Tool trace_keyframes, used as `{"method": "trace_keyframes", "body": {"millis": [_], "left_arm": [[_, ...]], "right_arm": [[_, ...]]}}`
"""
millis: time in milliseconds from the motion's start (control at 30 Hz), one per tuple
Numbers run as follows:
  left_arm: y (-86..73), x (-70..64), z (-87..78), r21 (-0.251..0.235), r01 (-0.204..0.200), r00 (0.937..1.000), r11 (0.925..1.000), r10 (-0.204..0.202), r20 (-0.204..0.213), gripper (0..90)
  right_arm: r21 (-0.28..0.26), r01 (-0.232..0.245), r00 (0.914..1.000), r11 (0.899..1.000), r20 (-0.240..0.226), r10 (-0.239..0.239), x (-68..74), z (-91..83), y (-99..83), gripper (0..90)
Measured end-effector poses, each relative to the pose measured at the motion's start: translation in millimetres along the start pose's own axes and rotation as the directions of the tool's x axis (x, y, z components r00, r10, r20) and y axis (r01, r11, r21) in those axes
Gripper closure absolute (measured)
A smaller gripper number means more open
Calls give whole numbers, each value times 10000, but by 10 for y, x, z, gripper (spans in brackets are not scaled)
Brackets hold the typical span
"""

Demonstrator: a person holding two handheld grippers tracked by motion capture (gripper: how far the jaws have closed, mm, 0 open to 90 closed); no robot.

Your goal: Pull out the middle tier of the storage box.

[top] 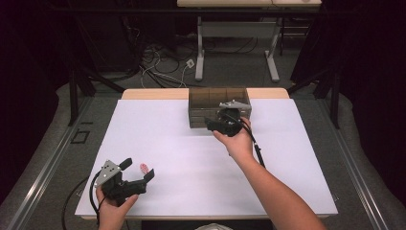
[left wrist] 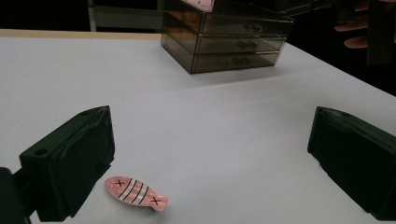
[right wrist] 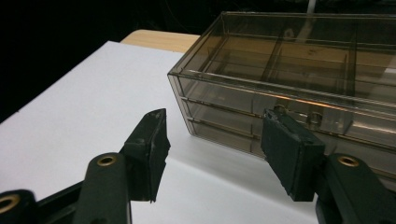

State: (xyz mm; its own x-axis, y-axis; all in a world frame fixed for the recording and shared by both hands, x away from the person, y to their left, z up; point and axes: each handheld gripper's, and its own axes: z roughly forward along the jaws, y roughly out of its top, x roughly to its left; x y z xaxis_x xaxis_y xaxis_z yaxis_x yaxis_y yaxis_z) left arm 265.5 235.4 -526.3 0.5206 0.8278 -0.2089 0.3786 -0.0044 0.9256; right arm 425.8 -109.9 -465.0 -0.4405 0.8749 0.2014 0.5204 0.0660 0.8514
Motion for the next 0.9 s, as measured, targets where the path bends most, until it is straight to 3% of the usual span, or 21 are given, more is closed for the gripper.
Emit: {"method": "trace_keyframes", "body": {"millis": [167,533,900], "left_arm": [[1,7,-5,-7,7,10000,10000,-7,4,11],[1,18,-4,-5,6,10000,10000,-6,-26,13],[1,27,-4,17,-16,10000,10000,16,-50,13]], "right_arm": [[-236,-154,9999,9996,-13,153,-10,54,-6,420],[-25,-831,9964,9965,161,831,4,142,-36,419],[-133,-1072,9942,9941,8,1073,58,242,-95,429]]}}
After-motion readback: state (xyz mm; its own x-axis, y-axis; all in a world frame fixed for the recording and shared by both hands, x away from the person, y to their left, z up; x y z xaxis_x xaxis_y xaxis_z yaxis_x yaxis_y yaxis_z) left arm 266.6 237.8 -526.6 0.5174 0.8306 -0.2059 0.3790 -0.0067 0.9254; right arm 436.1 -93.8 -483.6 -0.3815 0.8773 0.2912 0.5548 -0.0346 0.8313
